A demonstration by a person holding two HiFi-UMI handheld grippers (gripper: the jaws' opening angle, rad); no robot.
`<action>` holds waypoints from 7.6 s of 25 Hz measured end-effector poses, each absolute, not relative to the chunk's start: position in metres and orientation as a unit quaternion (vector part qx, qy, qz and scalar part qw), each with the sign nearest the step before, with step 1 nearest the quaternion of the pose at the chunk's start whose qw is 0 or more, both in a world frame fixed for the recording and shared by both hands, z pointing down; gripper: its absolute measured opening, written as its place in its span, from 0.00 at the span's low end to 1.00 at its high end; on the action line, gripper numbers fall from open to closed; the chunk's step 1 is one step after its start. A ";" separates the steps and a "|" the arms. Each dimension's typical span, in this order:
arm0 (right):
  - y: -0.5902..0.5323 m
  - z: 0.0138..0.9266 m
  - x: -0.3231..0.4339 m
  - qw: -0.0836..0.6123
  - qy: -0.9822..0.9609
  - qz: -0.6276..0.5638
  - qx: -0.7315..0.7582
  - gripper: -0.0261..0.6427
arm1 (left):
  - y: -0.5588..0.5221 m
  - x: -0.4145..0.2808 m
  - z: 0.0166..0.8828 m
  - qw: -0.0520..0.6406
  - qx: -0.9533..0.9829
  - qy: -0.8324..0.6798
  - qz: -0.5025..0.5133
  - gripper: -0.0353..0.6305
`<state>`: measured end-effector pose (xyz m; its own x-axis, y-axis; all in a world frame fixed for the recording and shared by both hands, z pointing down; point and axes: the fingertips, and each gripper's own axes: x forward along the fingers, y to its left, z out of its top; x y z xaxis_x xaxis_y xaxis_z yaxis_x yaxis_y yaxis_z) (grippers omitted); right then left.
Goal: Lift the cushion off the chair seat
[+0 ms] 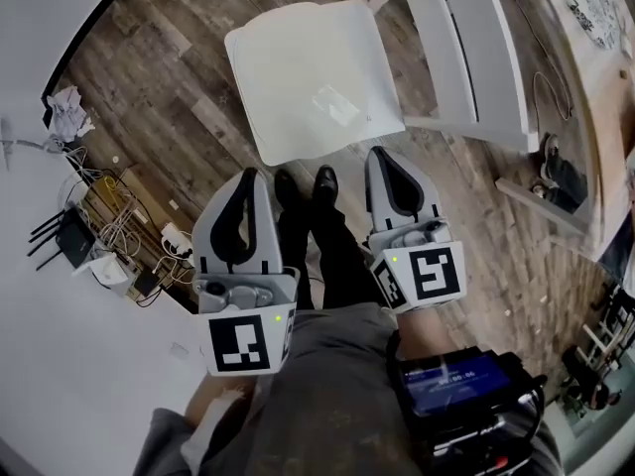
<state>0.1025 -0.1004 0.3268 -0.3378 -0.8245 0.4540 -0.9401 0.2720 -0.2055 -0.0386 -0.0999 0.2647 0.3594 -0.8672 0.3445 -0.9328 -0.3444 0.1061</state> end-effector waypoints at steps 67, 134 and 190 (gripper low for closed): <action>-0.029 0.648 0.124 0.109 -0.680 0.395 0.608 0.48 | -0.087 -0.025 0.496 0.162 0.840 -0.496 0.148 0.06; -0.200 0.178 -0.144 -0.009 -0.941 0.105 0.322 0.08 | -0.071 -0.222 0.125 -0.017 0.666 -0.746 -0.015 0.06; -0.150 0.018 -0.018 -0.049 -0.891 -0.068 0.447 0.08 | -0.135 -0.107 0.011 -0.119 0.766 -0.632 0.000 0.06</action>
